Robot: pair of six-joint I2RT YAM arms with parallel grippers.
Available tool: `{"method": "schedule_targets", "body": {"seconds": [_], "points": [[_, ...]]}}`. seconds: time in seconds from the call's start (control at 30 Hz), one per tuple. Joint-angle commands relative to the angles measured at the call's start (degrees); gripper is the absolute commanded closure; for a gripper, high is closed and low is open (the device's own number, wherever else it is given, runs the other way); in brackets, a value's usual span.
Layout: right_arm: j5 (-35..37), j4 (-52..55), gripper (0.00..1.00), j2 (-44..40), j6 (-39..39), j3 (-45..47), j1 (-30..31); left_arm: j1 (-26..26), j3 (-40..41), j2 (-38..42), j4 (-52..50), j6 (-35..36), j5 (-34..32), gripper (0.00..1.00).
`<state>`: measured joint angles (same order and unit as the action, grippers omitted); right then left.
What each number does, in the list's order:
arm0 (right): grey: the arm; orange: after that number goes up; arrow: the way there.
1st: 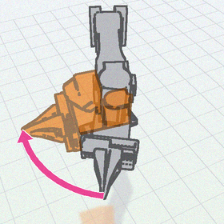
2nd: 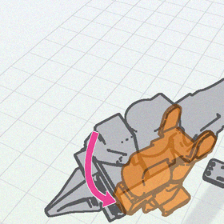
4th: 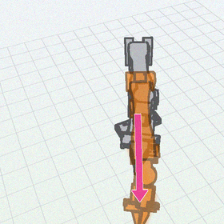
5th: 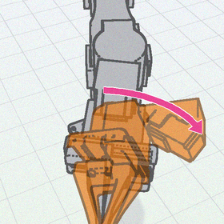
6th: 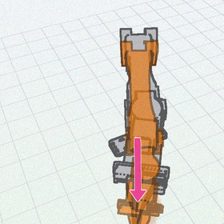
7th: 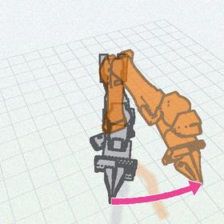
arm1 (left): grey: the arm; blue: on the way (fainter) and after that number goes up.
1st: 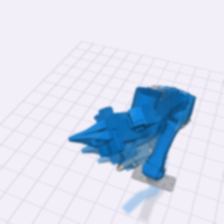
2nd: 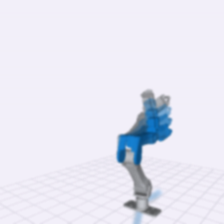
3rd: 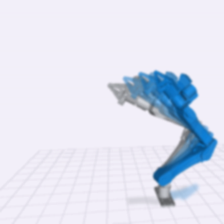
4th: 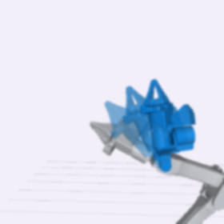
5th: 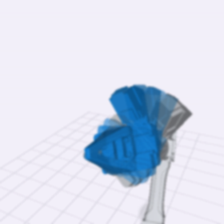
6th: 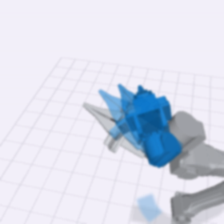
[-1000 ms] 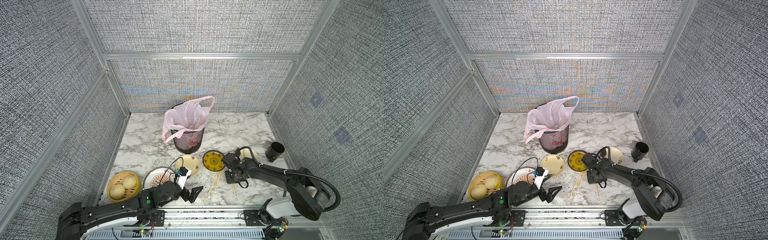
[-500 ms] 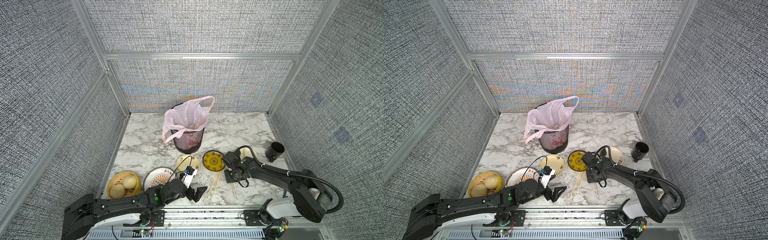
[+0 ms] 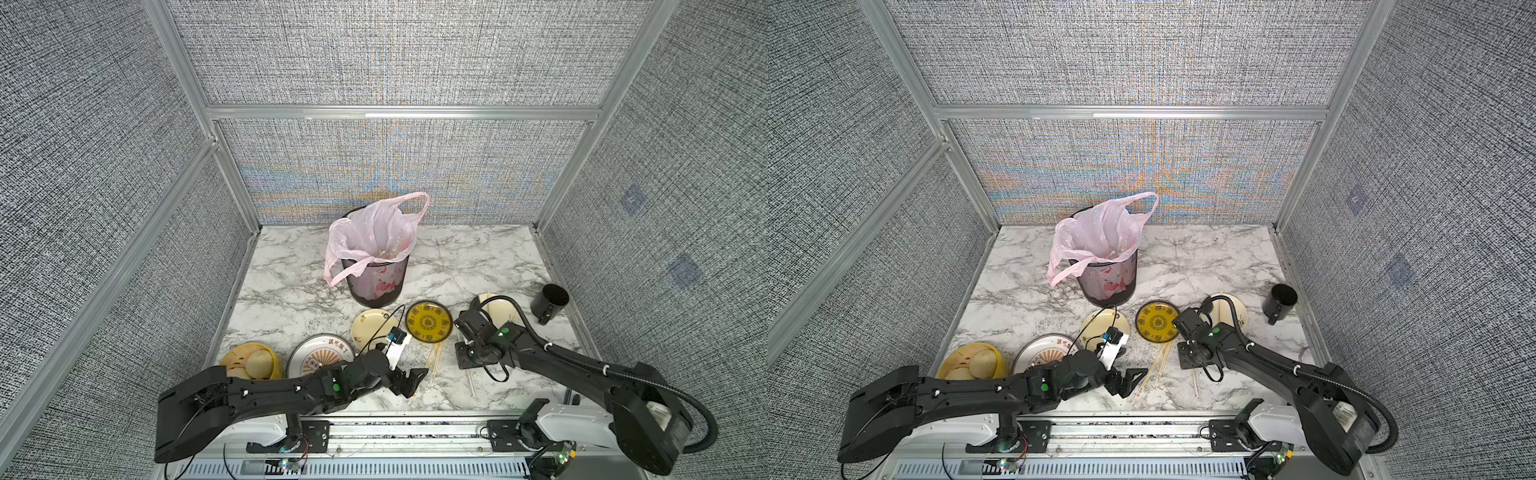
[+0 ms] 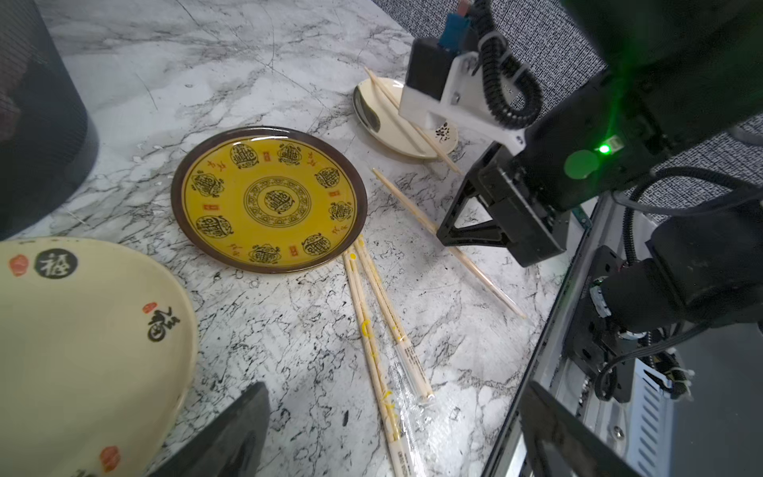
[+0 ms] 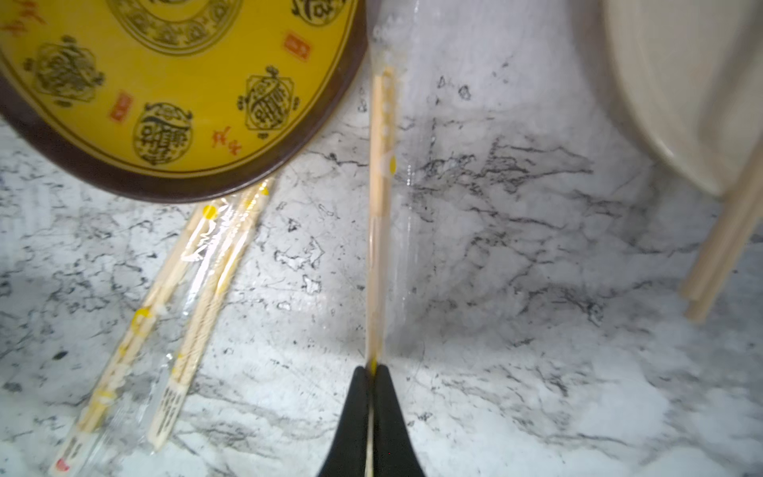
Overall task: Remove the packaging of disposable chopsticks
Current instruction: Pick up the disposable chopsticks from the center of the board.
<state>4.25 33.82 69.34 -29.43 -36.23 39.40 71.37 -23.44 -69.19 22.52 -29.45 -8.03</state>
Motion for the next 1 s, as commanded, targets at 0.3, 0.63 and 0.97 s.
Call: {"method": "schedule_targets", "body": {"seconds": [0.3, 0.63, 0.97], "points": [[-7.8, -10.1, 1.00, -12.5, 3.5, 4.5, 0.0, -0.2, -5.8, -8.4, 7.3, -0.9, -6.9, 0.17], [-10.0, -20.6, 1.00, -20.7, 4.2, 8.9, 3.7, -3.2, -12.6, -14.4, 7.1, -1.0, -11.4, 0.17], [-8.7, -27.1, 1.00, -22.8, 8.6, 10.6, 8.8, -4.2, -14.8, -15.3, 9.8, -1.0, -7.8, 0.31]]}}
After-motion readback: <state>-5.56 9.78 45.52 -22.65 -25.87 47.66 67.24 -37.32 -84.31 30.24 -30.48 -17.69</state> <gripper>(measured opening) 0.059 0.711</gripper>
